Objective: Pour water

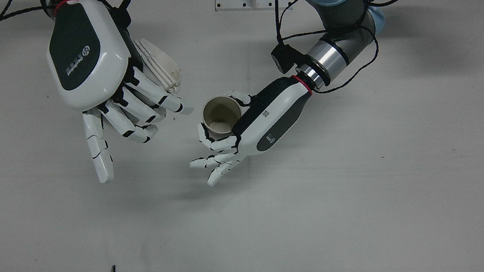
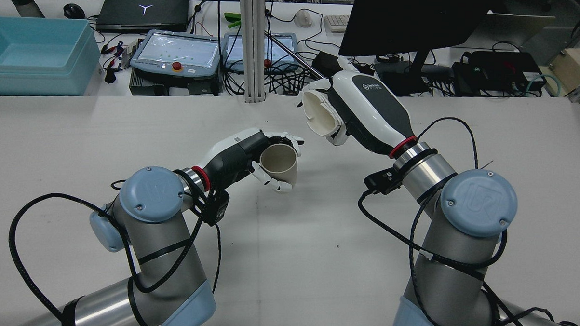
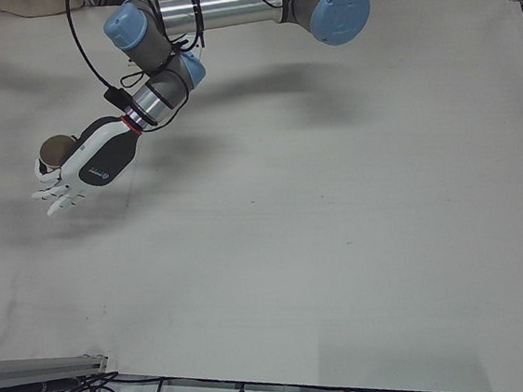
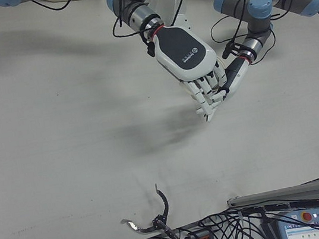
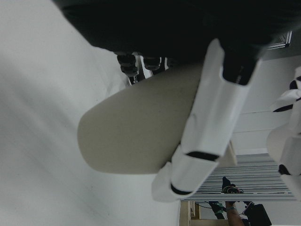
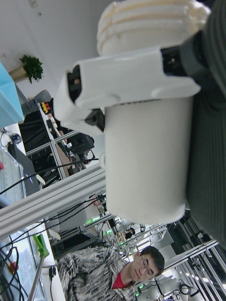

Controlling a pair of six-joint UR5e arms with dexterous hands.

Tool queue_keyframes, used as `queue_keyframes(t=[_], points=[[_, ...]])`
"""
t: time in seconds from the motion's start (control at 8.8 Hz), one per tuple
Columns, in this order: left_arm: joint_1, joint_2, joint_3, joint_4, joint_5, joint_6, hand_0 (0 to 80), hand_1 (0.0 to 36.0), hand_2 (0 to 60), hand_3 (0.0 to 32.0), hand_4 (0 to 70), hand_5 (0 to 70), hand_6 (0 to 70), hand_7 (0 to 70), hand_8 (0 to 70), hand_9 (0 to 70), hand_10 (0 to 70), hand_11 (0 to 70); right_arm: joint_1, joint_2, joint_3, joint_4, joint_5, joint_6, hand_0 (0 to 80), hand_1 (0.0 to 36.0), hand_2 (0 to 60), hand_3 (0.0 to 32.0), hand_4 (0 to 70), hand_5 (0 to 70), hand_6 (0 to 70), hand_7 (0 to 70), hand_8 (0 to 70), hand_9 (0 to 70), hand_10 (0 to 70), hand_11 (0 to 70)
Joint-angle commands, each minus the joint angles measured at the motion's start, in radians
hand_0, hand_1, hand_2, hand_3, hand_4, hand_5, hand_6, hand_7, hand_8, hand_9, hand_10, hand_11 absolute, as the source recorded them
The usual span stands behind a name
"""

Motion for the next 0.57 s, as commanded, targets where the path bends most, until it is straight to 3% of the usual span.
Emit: queue_keyframes(t=[0.0,0.34,0.45], points=[[-0.009,-0.012,-0.019,0.023,0.001,0.000,80.0,36.0,60.0,0.0,45.3,70.0,16.8,16.8,4.4,1.9,3.2,8.6,-0.018,0.002,-0.060,0.003,0.047,-0.023,80.0,36.0,60.0,0.0,39.9,23.5,56.5,70.0,34.6,47.2,0.6,5.7],[-0.018,0.000,-0.078,0.041,0.003,-0.014,80.0,36.0,60.0,0.0,44.6,70.0,16.5,16.3,4.3,1.8,3.4,9.0,0.020,-0.007,0.068,0.005,0.047,0.027,80.0,36.0,60.0,0.0,34.4,23.7,53.9,70.0,34.2,46.3,2.5,8.5],[-0.035,0.015,-0.090,0.049,0.003,-0.060,80.0,36.0,60.0,0.0,44.0,70.0,16.2,16.0,4.4,1.8,3.4,9.0,0.075,-0.018,0.099,0.005,0.036,0.143,80.0,36.0,60.0,0.0,32.1,24.0,53.3,69.1,34.7,46.6,3.7,10.4]])
